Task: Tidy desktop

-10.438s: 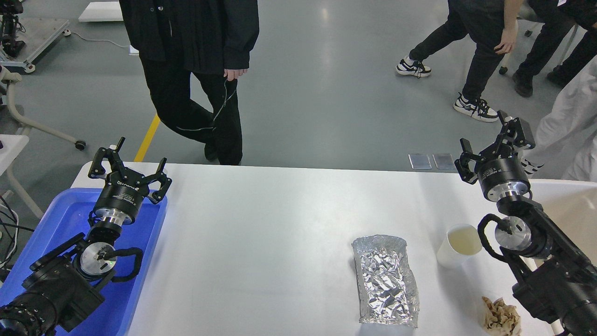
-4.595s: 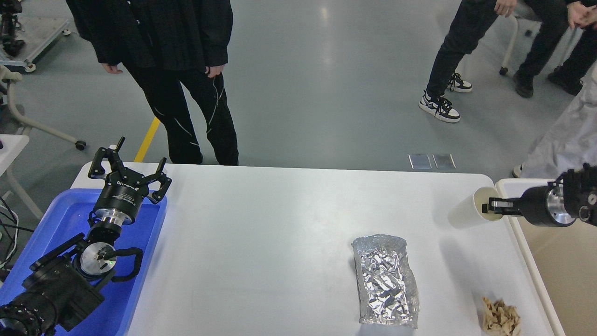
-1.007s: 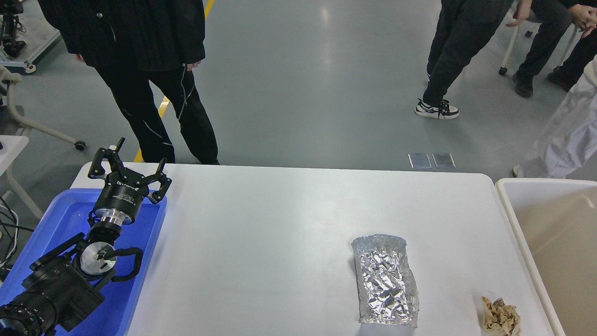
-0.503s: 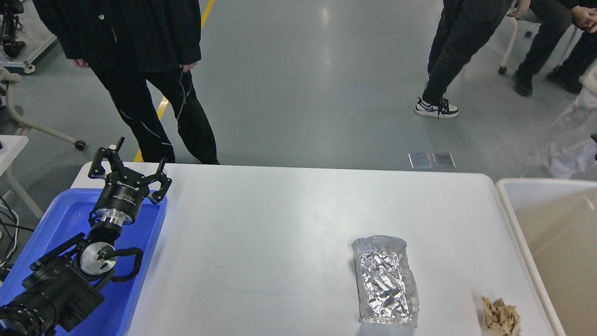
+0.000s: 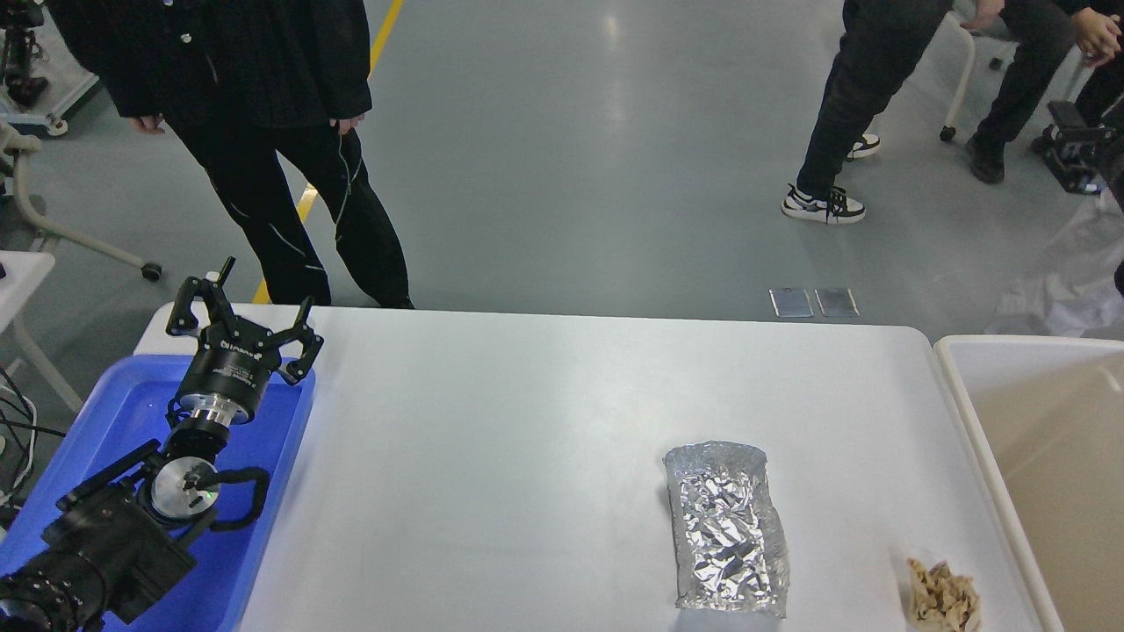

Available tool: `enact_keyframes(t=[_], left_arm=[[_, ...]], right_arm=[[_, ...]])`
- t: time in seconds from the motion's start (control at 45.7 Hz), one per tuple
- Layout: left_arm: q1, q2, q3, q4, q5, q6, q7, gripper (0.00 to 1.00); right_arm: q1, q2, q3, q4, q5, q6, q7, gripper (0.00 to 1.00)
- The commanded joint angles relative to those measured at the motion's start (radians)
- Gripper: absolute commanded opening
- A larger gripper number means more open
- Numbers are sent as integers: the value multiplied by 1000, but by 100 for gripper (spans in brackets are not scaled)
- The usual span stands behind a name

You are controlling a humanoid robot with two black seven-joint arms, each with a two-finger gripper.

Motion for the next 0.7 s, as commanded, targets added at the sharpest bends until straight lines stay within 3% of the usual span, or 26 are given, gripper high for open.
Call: enact_keyframes(t=[0.0, 0.066, 0.35, 0.678], left_arm=[[0, 0, 0, 0, 0, -1, 0, 100], [0, 0, 0, 0, 0, -1, 0, 100], [0, 0, 0, 0, 0, -1, 0, 100], [0, -1, 0, 0, 0, -1, 0, 100]], right_arm=[[-137, 101, 97, 59, -12, 3, 201, 100], [-183, 138, 97, 59, -12, 4, 218, 100], [-309, 271, 97, 55, -13, 3, 218, 100], [-339, 287, 80, 27, -12, 3, 218, 100]])
